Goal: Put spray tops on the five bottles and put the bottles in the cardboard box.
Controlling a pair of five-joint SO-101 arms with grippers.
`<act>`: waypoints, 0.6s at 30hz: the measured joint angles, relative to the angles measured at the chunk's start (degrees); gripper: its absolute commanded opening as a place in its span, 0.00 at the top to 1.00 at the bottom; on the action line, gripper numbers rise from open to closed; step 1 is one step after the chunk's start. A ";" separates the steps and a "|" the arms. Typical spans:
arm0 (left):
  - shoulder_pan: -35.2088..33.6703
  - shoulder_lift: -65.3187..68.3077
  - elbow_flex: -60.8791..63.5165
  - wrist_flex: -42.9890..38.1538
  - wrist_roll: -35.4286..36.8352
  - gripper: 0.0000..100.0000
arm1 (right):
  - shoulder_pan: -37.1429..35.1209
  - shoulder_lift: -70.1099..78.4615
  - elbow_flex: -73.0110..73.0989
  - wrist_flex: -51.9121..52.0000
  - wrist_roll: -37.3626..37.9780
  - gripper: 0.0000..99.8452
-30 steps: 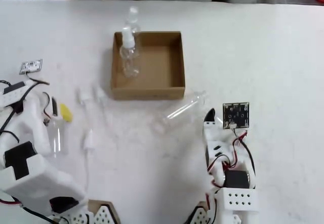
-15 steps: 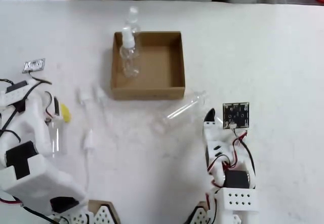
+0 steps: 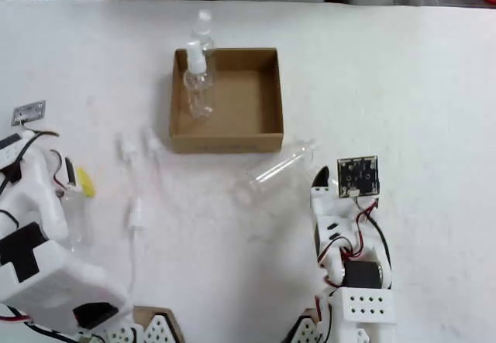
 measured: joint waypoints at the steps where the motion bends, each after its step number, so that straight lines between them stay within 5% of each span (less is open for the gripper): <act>1: -0.26 -0.09 0.18 -0.35 0.00 0.92 | 0.00 0.00 -0.18 0.18 0.00 0.73; 7: -0.62 -0.44 0.79 -0.79 0.09 0.92 | -5.54 0.00 -10.29 13.27 -0.26 0.73; 18: -4.40 -1.32 2.55 -2.64 0.09 0.92 | -33.41 5.54 -29.10 18.73 -0.26 0.73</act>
